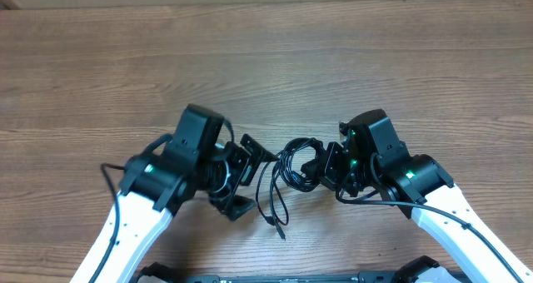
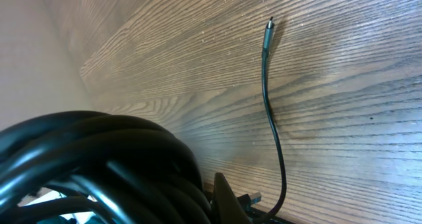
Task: Untangle cables
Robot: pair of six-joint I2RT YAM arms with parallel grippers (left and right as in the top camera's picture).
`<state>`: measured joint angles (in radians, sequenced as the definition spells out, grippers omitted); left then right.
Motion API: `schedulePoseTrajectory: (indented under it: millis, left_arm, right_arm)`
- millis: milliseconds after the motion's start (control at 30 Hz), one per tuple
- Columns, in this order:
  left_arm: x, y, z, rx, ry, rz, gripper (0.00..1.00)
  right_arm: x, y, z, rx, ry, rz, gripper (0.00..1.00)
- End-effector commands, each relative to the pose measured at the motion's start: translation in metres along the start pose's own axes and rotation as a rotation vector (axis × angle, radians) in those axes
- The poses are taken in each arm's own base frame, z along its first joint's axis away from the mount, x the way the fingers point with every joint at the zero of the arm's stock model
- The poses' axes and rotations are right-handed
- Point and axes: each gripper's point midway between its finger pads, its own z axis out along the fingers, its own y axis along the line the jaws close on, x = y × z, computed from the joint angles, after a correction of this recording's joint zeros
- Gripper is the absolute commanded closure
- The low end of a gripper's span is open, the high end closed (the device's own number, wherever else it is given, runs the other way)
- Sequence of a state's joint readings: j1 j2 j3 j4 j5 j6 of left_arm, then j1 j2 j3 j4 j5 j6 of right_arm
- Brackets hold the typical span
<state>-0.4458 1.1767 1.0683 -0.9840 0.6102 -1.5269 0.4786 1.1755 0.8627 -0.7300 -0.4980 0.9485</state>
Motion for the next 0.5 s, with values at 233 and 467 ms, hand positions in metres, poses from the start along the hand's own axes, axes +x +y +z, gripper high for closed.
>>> schedulePoseTrajectory:
  millis: [233, 467]
  left_arm:
    - [-0.006, -0.017, 0.047, -0.071, 0.147, -0.33, 0.01]
    - [-0.017, -0.022, 0.076, -0.097, 0.153, -0.323, 0.06]
  right_arm:
    - [0.005, 0.009, -0.006, -0.02, 0.015, -0.021, 0.96]
    - [0.012, 0.02, -0.005, -0.047, 0.024, -0.077, 0.96]
